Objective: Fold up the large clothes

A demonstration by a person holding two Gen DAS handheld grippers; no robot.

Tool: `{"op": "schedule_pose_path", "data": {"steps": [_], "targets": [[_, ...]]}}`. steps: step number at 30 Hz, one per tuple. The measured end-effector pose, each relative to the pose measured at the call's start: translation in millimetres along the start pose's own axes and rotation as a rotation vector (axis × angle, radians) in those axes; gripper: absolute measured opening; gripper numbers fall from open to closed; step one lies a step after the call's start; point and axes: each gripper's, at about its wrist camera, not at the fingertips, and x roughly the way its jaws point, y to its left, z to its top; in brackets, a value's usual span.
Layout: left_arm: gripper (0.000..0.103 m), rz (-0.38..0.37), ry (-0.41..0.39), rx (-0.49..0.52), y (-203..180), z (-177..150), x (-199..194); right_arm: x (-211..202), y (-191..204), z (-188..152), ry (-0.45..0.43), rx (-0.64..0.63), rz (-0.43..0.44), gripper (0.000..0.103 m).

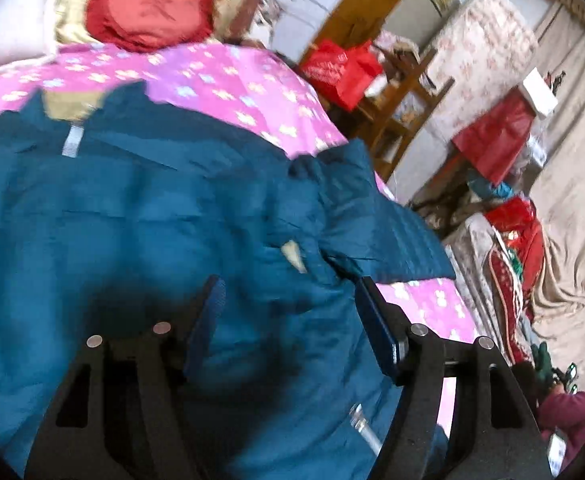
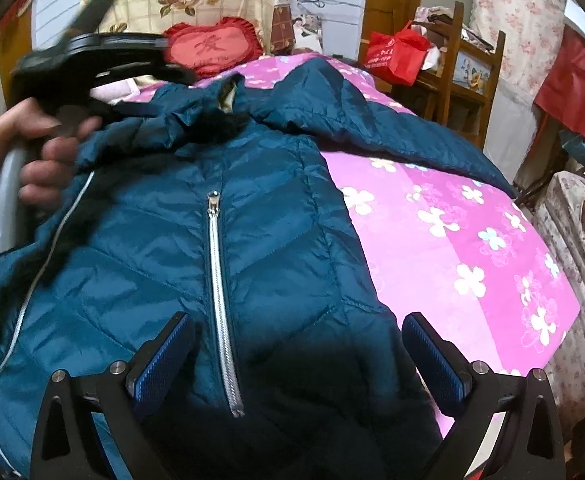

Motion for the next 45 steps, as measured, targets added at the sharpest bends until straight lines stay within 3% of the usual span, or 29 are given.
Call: {"op": "schedule_pose_path", "data": {"steps": [3,6,7,9,11,15,17,19,22,24,28,30,32,36,38,41,43,45], "targets": [[0.068,0.133,-0.081,-0.009,34,0,-36,-7,3,5,-0.062,0.013,0.011,0.103],[0.068,0.429,-0.178,-0.020,82,-4,-72,-11,13,24,-0.145,0.002,0.038,0.103],[0.068,0.568,-0.196,-0.029,103,-5,-81,-9,18,37,-0.157,-0.005,0.054,0.103],[0.068,0.720,-0.215,-0.066,133,-9,-92,-3,33,64,-0.185,-0.028,0.091,0.103],[0.068,0.769,-0.226,-0.132,156,-18,-98,7,59,98,-0.205,-0.076,0.124,0.103],[0.068,0.731,-0.203,-0.277,189,-44,-98,48,137,172,-0.162,-0.116,0.276,0.103],[0.068,0.731,-0.229,-0.311,190,-49,-103,67,169,189,-0.153,-0.143,0.332,0.103],[0.068,0.741,-0.219,-0.317,186,-45,-100,96,194,200,-0.136,-0.203,0.334,0.102],[0.068,0.758,-0.213,-0.312,188,-45,-100,148,178,204,0.001,-0.179,0.341,0.099],[0.068,0.763,-0.211,-0.311,192,-42,-97,174,142,199,0.082,-0.113,0.312,0.089],[0.068,0.785,-0.200,-0.301,196,-41,-94,188,65,193,0.098,0.056,0.278,0.087],[0.068,0.779,-0.205,-0.312,200,-41,-95,186,51,193,0.099,0.079,0.250,0.084],[0.068,0.774,-0.209,-0.317,200,-41,-96,176,51,196,0.071,0.075,0.269,0.083],[0.068,0.768,-0.214,-0.325,202,-41,-97,135,70,220,-0.117,0.050,0.289,0.083],[0.068,0.766,-0.213,-0.327,203,-40,-98,126,91,230,-0.171,0.005,0.315,0.083],[0.068,0.768,-0.211,-0.327,204,-40,-98,153,116,235,-0.102,-0.063,0.281,0.084],[0.068,0.766,-0.209,-0.327,203,-41,-98,201,122,226,0.048,-0.073,0.194,0.088],[0.069,0.768,-0.206,-0.328,203,-41,-97,212,114,217,0.047,-0.023,0.261,0.100]]}}
